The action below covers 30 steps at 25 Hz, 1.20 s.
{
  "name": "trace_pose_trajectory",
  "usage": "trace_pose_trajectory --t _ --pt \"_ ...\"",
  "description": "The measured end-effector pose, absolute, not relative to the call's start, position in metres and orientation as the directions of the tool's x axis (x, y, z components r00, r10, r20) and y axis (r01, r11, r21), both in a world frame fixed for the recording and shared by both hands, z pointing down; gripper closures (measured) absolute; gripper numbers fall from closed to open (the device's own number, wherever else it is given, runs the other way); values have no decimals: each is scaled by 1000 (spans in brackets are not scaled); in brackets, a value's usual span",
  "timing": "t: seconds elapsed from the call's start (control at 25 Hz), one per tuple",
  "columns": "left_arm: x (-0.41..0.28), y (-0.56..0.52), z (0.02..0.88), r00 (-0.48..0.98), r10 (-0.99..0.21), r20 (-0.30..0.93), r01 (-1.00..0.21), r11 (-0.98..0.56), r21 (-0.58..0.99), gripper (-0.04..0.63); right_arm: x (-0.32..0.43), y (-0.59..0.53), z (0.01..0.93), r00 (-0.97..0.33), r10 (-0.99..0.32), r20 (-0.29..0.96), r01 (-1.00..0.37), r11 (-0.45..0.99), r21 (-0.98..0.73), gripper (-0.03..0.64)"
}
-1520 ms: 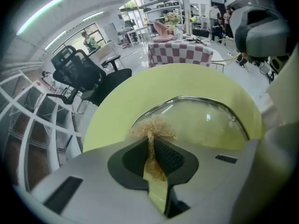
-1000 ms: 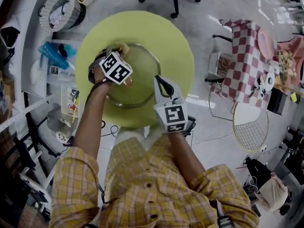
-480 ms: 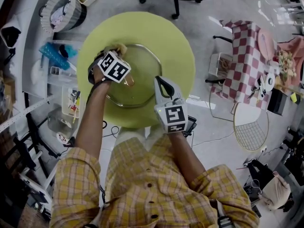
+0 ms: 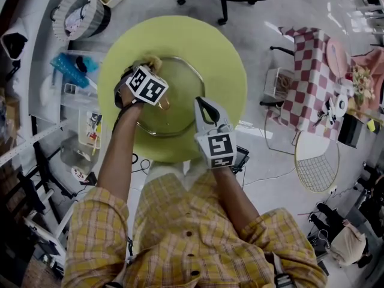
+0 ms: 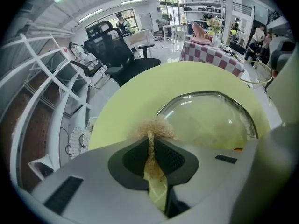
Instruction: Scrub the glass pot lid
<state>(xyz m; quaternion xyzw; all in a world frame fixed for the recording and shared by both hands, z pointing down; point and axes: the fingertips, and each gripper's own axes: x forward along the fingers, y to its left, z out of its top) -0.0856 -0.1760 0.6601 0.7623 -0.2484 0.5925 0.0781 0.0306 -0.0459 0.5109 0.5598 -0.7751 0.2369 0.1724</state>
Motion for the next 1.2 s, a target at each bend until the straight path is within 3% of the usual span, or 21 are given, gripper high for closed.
trace_pose_trajectory --t 0.4,0.68,1.2 --pt "-53 -169 653 250 -248 936 -538 -839 -79 555 26 -46 516 -357 -762 540 -934 289 -210 620" --pt "-25 -159 655 278 -220 935 -392 -915 -98 555 31 -44 518 -357 -758 545 -934 287 -213 620" --pt "-35 -147 647 365 -153 918 -423 -906 17 555 30 -47 513 -370 -755 541 -929 308 -206 620"
